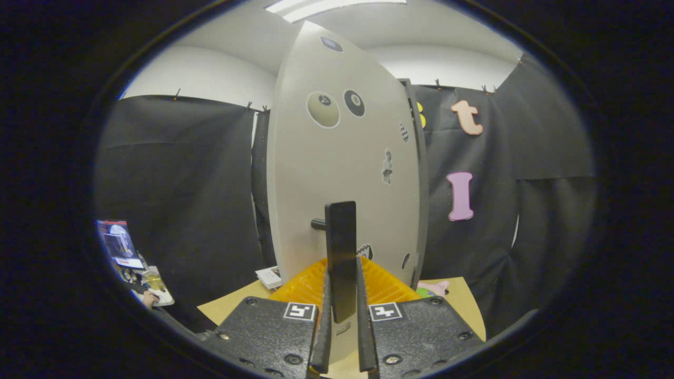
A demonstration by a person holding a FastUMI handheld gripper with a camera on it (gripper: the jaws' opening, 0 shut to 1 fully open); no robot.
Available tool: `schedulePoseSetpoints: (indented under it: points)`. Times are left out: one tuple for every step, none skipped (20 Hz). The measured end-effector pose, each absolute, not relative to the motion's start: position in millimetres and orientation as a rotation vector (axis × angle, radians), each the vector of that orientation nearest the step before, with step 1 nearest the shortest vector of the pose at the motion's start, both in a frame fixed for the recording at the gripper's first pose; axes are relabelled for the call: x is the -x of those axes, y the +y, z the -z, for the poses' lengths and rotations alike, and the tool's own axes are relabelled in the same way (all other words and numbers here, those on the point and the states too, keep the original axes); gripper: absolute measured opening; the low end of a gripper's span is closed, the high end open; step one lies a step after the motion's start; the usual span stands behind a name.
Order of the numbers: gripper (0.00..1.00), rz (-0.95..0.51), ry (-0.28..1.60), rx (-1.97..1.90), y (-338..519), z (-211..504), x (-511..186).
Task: Open the shoe cabinet door, grab the shoes and put them into the shoe cabinet, then close the shoe cabinet door.
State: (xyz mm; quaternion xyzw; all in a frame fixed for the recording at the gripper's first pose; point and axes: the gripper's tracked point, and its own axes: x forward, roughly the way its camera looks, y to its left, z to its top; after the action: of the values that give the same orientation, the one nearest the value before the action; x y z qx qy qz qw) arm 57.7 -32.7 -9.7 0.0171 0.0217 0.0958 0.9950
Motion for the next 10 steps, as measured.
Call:
schedulePoseSetpoints:
  points:
    - [0.22,-0.169,0.041,-0.029,-36.9,10.0,-58.1]
    - [0.21,-0.148,0.039,-0.021,-42.6,10.3,-58.4]
    - [0.19,-0.122,0.036,-0.006,-47.1,10.5,-61.8]
    - [0.18,-0.095,0.033,0.005,-52.3,10.3,-64.0]
    - [0.16,-0.062,0.034,0.006,-61.9,11.1,-60.5]
    - [0.15,-0.033,0.033,0.008,-74.0,11.7,-58.3]
    - [0.12,-0.010,0.035,0.011,-91.7,12.5,-54.3]
    - [0.10,0.006,0.039,0.017,-105.4,11.3,-52.8]
    - [0.07,0.021,0.044,0.007,-118.0,9.6,-53.6]
    - [0.06,0.036,0.052,-0.014,-131.3,9.1,-53.5]
